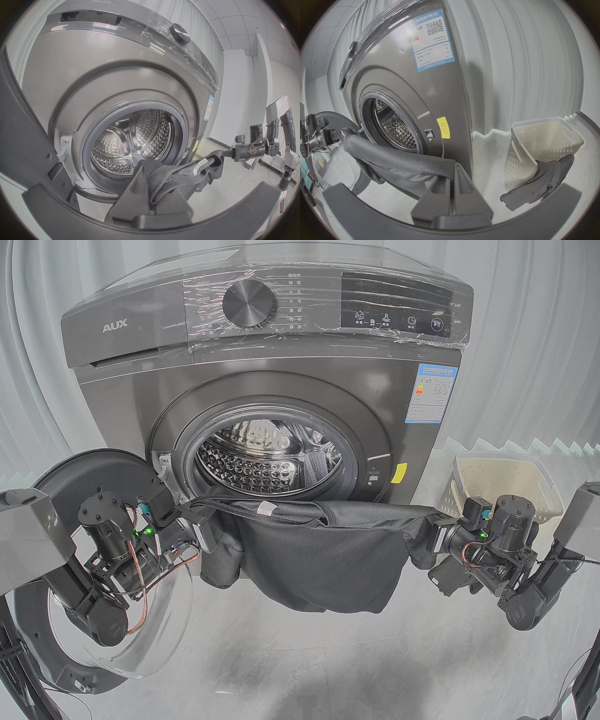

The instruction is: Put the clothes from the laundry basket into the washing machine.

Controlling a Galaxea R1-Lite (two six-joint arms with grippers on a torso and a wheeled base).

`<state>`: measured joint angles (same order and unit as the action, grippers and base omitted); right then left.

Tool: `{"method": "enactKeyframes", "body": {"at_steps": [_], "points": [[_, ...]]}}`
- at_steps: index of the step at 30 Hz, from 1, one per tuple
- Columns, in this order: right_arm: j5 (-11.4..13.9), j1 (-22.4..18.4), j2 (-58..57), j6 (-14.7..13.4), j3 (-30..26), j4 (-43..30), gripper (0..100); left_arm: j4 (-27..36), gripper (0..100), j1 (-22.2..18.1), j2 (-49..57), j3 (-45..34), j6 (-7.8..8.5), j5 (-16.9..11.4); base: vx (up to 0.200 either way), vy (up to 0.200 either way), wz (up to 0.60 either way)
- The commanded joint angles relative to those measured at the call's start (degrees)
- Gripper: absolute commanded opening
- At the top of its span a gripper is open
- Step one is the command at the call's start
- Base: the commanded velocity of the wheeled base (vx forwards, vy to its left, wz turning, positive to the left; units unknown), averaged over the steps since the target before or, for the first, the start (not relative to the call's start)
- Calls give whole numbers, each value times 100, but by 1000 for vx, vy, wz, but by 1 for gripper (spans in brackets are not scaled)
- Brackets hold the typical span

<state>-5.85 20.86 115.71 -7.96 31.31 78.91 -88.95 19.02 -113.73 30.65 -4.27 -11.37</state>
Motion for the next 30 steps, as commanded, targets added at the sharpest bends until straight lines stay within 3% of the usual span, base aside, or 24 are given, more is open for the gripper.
{"method": "enactKeyframes", "body": {"at_steps": [1, 26, 30], "points": [[-4, 94, 13, -4, -37, 2, 0, 1, 0, 5, 131, 20, -4, -5, 0, 0, 0], [-48, 393, -22, -13, 271, 10, 0, 1, 0, 32, 377, -41, -4, -23, 0, 0, 0], [-127, 621, -14, -39, 438, -16, 0, 1, 0, 67, 369, -32, -4, -23, 0, 0, 0]]}}
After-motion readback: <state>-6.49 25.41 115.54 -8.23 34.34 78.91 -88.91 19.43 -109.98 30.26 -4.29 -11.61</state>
